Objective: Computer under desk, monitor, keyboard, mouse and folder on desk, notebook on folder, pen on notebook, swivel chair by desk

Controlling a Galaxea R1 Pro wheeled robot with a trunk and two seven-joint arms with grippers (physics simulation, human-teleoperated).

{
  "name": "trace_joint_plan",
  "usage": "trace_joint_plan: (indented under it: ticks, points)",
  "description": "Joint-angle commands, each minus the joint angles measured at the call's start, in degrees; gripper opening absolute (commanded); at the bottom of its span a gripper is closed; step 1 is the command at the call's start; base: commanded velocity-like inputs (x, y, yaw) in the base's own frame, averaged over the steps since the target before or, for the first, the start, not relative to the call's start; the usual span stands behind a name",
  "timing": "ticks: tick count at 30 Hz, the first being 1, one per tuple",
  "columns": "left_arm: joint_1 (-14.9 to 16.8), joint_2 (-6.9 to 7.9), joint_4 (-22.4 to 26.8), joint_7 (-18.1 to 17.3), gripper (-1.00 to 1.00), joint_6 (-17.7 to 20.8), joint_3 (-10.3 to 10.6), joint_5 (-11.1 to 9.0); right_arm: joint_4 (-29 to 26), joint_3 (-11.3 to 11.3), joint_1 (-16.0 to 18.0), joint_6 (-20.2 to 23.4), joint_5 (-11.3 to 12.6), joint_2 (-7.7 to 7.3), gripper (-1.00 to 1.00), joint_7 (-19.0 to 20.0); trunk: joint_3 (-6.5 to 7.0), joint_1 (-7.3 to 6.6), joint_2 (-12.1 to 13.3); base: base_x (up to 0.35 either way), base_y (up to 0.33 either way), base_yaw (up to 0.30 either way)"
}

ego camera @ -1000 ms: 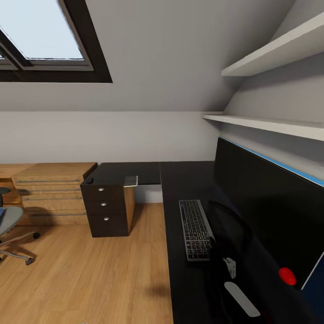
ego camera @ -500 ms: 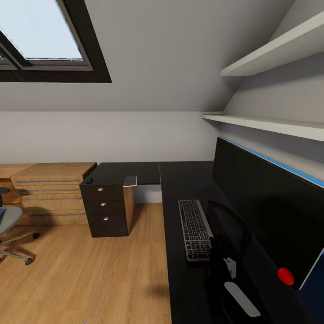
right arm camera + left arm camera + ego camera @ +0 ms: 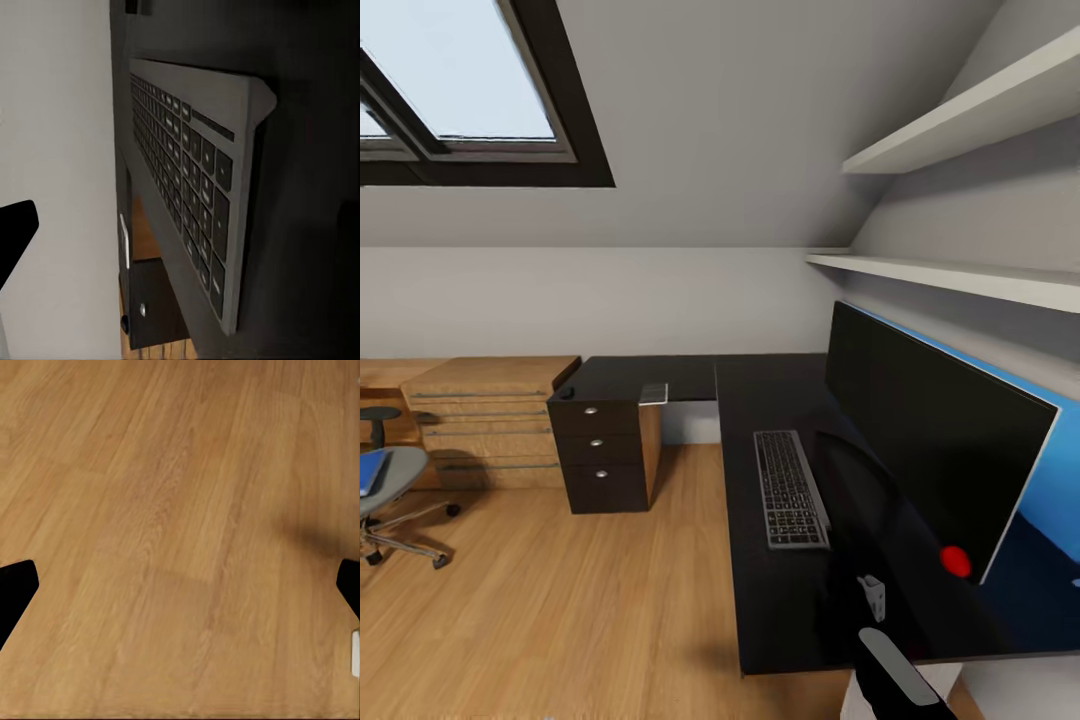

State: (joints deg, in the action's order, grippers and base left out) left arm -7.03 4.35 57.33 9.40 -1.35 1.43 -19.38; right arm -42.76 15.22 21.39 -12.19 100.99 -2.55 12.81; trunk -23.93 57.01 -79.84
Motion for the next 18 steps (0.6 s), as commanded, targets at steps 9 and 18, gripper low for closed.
trace_joint_plan:
  ticks: [9,18]
  points:
    - [0.0,0.07,0.1,0.3,1.0,-0.1,0.1,-0.5,0.1,0.4,0.1,-0.4,0.6,-0.08,1.0,0.3,-0.05,-0.03,0.0,-0.333,0.0,0.0]
    - [0.0,0.12,0.1,0.2,1.0,-0.1,0.1,-0.5,0.1,0.7,0.1,-0.4,0.5,-0.07,1.0,0.3,-0.05,-0.03,0.0,-0.335,0.023,0.0]
